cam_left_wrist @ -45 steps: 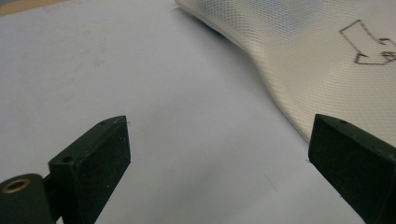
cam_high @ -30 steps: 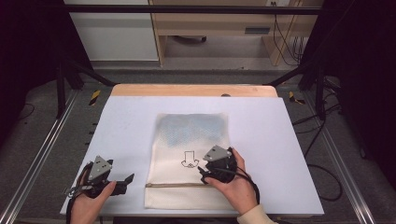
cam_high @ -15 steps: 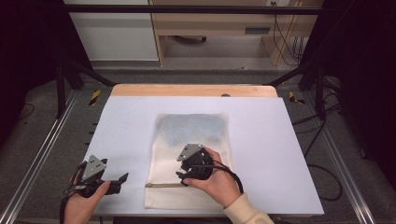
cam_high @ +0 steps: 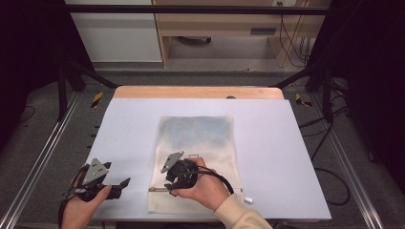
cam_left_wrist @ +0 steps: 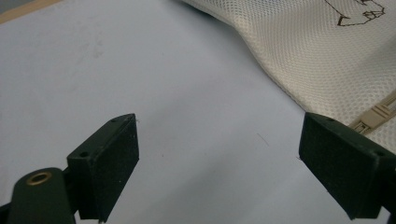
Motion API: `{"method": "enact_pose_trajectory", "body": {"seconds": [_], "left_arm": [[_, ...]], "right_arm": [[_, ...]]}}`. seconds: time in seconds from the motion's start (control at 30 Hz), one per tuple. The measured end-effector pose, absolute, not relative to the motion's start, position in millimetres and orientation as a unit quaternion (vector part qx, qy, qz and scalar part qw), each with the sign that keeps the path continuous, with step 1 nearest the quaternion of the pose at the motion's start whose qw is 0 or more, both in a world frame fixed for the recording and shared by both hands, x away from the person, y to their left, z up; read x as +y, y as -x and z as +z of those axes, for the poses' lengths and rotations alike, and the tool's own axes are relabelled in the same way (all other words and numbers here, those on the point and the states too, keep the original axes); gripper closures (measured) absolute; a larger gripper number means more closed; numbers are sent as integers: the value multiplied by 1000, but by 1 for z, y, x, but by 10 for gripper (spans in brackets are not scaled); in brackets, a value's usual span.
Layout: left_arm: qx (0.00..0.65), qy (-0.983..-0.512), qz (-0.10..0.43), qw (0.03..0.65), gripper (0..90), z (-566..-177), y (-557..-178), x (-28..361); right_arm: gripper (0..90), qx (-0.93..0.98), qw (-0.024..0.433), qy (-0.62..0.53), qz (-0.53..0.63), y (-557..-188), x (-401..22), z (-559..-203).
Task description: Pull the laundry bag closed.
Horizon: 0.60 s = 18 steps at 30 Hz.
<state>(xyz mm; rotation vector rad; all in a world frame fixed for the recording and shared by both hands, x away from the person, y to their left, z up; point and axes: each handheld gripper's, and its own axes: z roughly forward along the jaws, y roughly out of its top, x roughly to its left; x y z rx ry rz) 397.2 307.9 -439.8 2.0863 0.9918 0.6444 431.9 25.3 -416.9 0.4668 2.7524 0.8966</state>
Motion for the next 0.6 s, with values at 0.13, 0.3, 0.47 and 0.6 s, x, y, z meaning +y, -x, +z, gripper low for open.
{"method": "enact_pose_trajectory", "body": {"seconds": [0.13,0.3,0.47,0.6], "left_arm": [[393,-807,255,361,119,-440,-398,312],[404,-800,261,360,119,-441,-399,315],[415,-792,271,357,119,-440,-399,317],[417,-794,270,351,118,-441,-400,317]], "right_arm": [[504,937,96,-147,302,-431,32,-417],[621,940,87,-136,301,-430,36,-416],[699,944,73,-119,300,-429,41,-415],[739,946,61,-111,298,-427,49,-418]]}}
